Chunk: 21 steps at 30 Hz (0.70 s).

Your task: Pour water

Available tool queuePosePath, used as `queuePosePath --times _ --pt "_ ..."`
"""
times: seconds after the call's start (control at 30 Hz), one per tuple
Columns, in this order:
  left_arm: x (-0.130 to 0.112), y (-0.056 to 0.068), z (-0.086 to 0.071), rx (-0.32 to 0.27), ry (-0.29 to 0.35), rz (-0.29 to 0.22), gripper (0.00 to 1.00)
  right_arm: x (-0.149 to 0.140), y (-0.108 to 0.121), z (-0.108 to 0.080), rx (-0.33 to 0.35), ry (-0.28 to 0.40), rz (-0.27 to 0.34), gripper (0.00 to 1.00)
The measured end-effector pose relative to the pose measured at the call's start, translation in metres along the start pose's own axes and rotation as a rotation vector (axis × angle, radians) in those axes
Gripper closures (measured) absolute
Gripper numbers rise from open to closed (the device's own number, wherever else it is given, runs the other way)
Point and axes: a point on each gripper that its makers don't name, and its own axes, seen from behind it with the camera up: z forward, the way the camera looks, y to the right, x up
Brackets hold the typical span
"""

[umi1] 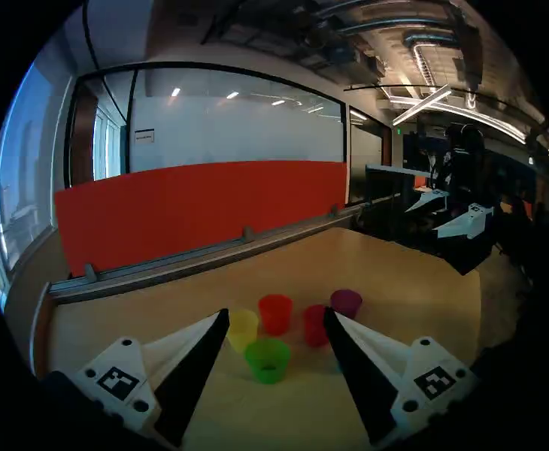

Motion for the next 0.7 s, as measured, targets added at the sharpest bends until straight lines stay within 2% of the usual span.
queuePosePath --times 0.47,0.7 --pt "-0.043 0.002 0.015 -0.006 -0.067 0.017 0.07 -0.032 -0.014 0.012 0.034 -0.069 -0.034 0.01" --pt "-0.062 -0.003 0.021 0.005 -0.091 0.018 0.07 -0.047 -0.016 0.017 0.044 -0.093 -0.045 0.01"
